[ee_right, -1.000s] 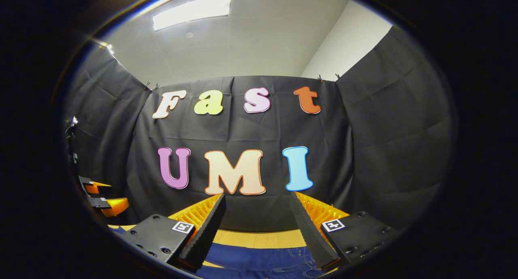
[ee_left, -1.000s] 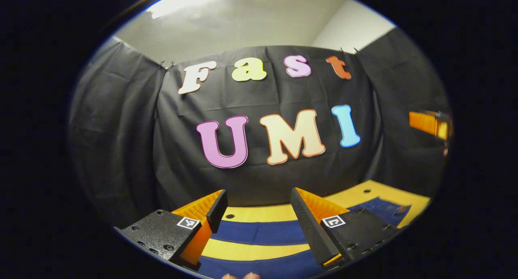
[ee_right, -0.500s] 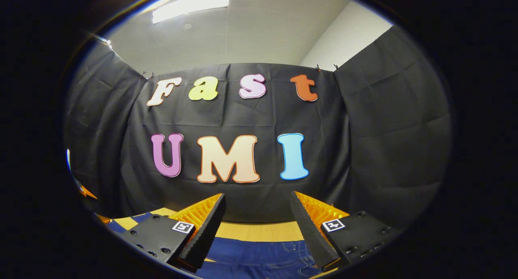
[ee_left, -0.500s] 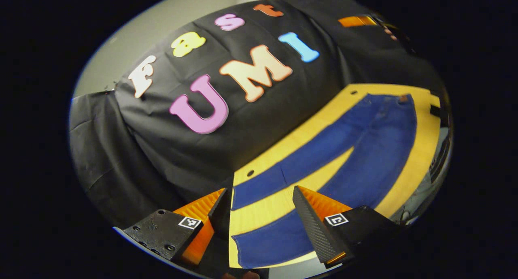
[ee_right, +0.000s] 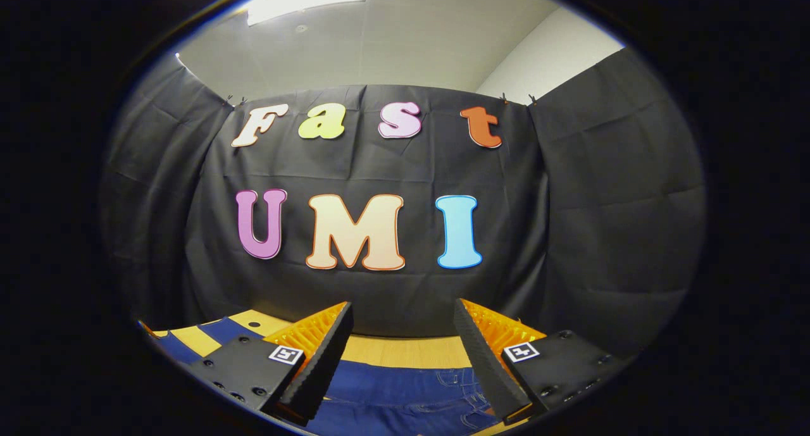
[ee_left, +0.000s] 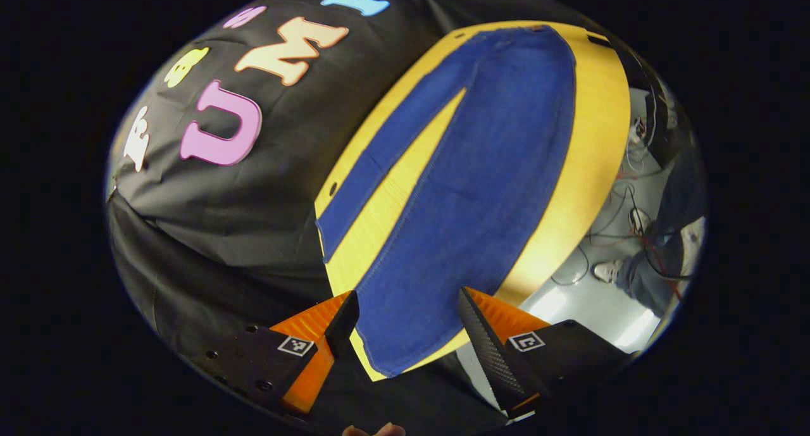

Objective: Grasp the waist and the cuffs of the jeans and fold them to make the two legs overlap; first hold the waist and fold one-third of the jeans toward the cuffs, then hold the cuffs and fold the remaining one-third in the same direction to finish folding.

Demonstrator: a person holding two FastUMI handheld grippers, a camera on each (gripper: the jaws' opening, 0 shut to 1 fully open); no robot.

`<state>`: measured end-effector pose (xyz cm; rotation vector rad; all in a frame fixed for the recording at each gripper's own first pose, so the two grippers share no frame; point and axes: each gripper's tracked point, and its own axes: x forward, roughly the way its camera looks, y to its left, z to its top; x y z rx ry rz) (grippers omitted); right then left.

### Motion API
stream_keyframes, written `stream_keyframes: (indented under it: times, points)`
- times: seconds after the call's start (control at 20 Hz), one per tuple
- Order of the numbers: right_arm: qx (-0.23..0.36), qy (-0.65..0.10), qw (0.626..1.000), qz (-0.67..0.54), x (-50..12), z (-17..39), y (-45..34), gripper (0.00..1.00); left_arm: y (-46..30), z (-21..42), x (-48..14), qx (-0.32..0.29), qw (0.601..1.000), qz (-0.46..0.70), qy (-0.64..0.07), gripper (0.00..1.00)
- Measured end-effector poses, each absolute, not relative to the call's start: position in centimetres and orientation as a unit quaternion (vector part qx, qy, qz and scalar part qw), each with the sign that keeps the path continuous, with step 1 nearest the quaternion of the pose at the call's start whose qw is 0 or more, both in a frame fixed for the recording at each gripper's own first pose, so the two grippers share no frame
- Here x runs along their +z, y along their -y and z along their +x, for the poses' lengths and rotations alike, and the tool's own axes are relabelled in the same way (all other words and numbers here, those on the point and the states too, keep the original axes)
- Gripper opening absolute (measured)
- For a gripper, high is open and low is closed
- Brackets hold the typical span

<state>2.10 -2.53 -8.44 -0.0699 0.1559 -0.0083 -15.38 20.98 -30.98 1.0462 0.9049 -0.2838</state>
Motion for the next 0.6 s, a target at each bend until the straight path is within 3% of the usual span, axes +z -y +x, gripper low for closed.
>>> stream_keyframes:
  times: [0.3,0.55,0.6]
  points:
    - [-0.019,-0.094,0.994,-0.043,-9.6,1.9,2.9,0.99,-25.9,-17.0,-34.8,-0.13,0.696,0.532,-0.465,0.96]
    - [-0.027,-0.097,0.993,-0.054,-10.2,1.7,2.1,0.99,-27.6,-16.0,-36.1,-0.139,0.674,0.561,-0.461,0.96]
    - [-0.028,-0.097,0.993,-0.056,-10.2,1.8,1.9,0.99,-27.6,-15.7,-36.0,-0.143,0.671,0.567,-0.455,1.0]
